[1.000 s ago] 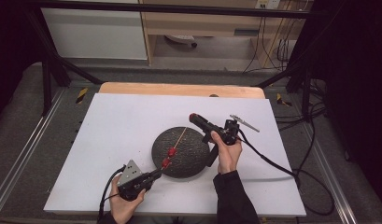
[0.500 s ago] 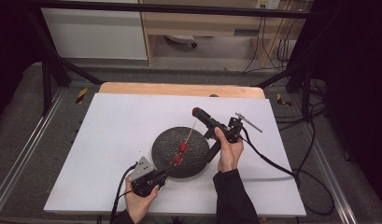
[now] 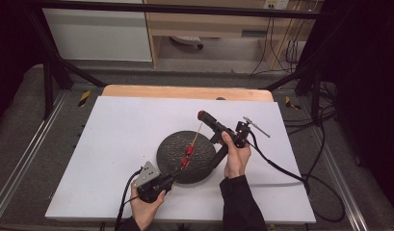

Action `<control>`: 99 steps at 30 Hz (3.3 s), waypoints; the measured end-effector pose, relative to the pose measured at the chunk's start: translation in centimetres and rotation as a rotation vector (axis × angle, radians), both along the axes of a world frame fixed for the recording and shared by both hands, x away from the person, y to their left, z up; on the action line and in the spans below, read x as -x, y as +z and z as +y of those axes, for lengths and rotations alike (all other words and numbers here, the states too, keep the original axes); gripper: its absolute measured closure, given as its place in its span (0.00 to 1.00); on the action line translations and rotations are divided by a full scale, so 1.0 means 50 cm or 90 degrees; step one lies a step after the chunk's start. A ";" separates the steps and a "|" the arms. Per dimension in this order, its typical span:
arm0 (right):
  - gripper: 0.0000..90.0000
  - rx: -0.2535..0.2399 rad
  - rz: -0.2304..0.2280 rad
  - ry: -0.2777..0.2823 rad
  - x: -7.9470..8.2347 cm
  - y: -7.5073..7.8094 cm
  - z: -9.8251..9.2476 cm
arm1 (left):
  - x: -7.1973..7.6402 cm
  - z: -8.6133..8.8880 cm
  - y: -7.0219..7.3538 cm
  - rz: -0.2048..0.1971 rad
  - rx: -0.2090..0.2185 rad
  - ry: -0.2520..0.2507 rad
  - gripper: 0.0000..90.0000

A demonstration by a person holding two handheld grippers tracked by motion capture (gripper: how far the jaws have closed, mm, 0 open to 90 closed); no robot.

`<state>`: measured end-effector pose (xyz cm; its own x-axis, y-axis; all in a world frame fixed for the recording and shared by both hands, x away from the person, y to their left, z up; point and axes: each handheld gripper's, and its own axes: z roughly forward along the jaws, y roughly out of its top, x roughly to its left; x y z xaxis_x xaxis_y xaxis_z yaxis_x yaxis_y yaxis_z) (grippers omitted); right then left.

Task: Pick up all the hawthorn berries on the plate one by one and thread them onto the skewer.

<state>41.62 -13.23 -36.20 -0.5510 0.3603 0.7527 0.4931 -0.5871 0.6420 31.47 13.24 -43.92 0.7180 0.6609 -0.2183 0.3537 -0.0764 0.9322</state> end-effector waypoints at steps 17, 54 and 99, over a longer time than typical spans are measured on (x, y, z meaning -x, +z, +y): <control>0.70 -0.011 -0.001 0.002 0.002 0.002 -0.002 | 0.002 0.000 0.001 -0.011 -0.001 0.007 0.98; 0.70 -0.081 0.029 -0.031 0.007 -0.006 0.009 | -0.011 -0.018 0.015 -0.029 0.037 0.044 0.98; 0.11 0.344 -0.036 0.040 0.028 -0.064 -0.028 | -0.030 0.051 0.019 0.052 -0.042 0.025 0.99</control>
<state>40.23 -14.64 -39.41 -0.6183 0.6526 0.4380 0.4726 -0.1365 0.8706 32.99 15.78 -42.98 0.6726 0.7033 -0.2304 0.4327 -0.1211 0.8934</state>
